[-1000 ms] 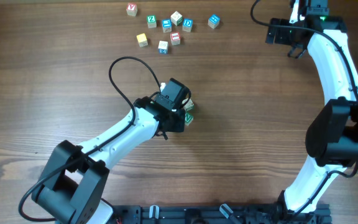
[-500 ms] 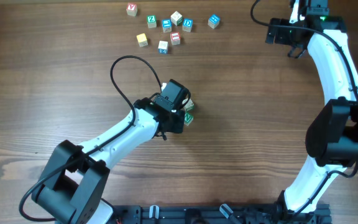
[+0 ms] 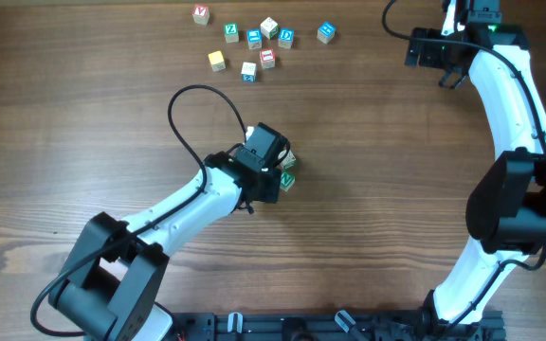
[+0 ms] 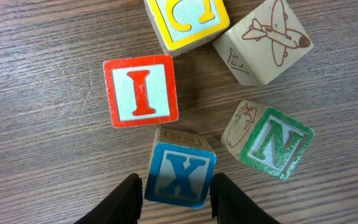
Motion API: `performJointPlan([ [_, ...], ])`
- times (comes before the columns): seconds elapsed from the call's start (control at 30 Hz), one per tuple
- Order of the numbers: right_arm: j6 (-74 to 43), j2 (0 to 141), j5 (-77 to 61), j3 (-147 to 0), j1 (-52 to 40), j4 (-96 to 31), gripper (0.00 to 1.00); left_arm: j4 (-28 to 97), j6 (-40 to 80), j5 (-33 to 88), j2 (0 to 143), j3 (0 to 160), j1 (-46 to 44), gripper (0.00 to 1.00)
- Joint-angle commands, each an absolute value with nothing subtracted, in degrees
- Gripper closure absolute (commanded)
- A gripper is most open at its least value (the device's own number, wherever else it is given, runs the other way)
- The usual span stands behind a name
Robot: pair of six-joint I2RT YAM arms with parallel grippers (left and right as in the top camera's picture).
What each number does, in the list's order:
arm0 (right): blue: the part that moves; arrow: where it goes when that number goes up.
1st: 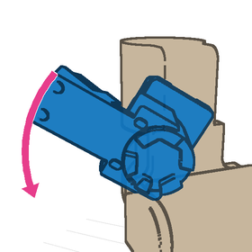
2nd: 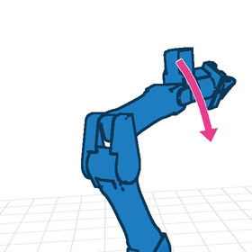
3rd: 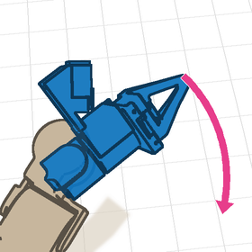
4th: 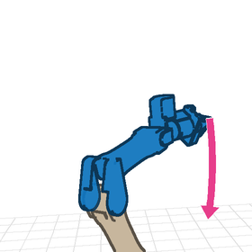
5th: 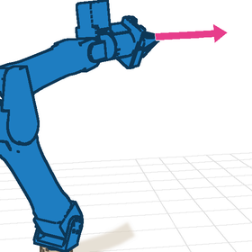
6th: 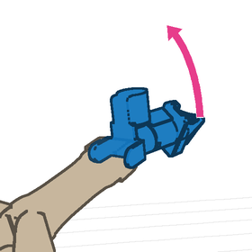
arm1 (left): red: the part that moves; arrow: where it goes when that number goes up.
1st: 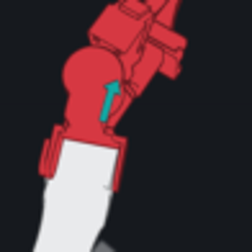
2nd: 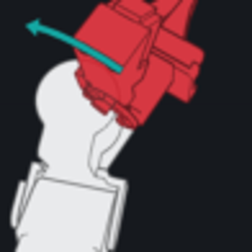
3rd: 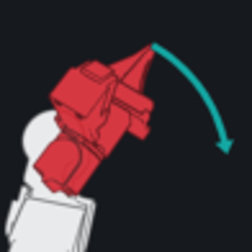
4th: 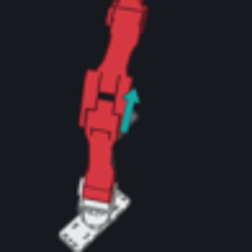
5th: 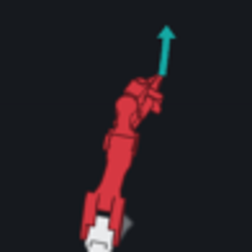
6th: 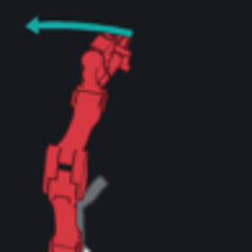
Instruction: Form a circle
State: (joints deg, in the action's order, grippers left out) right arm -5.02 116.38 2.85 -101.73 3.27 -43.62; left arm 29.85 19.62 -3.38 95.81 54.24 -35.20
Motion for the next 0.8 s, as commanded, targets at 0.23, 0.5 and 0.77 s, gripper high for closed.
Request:
performJointPlan([
  [0.23, -4.54, 117.23, 3.42, -101.67, 3.29, -43.51, 0.0, 29.1, 14.57, -1.87, 97.67, 53.47, -35.22, 0.68],
  [0.5, -4.54, 117.23, 3.42, -101.65, 3.29, -43.51, 0.0, 28.45, 9.32, -0.91, 97.67, 53.47, -35.22, 0.65],
  [0.77, -4.51, 117.23, 3.42, -101.65, 3.29, -43.51, 0.0, 27.22, 9.34, -0.91, 97.67, 53.47, -35.2, 0.58],
])
